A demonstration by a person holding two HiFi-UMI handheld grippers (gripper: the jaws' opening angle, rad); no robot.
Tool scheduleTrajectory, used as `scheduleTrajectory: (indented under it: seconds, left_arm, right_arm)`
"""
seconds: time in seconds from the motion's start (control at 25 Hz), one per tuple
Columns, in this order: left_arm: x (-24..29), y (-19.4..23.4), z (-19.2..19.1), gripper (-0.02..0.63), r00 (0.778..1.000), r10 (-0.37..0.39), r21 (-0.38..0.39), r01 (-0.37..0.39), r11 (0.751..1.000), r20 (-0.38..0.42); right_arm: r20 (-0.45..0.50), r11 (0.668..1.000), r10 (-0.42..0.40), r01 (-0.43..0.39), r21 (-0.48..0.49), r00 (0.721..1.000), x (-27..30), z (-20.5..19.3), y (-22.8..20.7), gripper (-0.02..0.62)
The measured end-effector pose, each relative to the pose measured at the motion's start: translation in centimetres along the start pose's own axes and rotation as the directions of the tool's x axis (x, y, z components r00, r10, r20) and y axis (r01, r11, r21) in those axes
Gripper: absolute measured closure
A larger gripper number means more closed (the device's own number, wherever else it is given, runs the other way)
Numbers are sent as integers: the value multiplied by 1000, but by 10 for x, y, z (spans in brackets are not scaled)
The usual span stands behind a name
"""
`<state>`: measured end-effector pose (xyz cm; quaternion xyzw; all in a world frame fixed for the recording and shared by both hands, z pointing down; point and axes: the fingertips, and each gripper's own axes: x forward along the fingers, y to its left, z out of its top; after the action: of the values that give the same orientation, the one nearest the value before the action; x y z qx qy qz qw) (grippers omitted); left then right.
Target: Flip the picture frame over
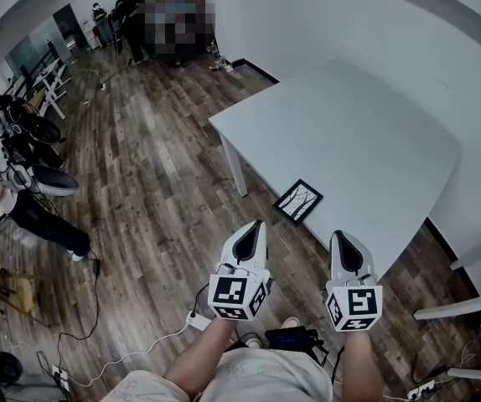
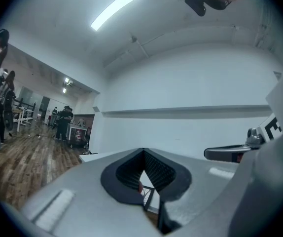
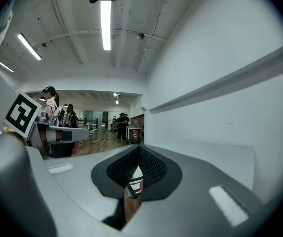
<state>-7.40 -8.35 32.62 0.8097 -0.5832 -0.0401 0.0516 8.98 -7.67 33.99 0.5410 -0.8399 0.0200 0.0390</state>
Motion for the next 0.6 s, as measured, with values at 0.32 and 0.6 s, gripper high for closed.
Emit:
scheduleTrajectory:
  seconds: [0.32, 0.6]
  left_arm:
    - [33, -25, -7, 606, 1000, 16, 17, -15, 1000, -24]
    - [49, -28, -18, 606, 999, 25, 39, -23, 999, -42]
  right_arm:
    - [11, 999, 27, -27, 47, 1000, 13, -6, -38, 571]
    - [-16, 998, 40, -39, 53, 999, 22, -18, -47, 571]
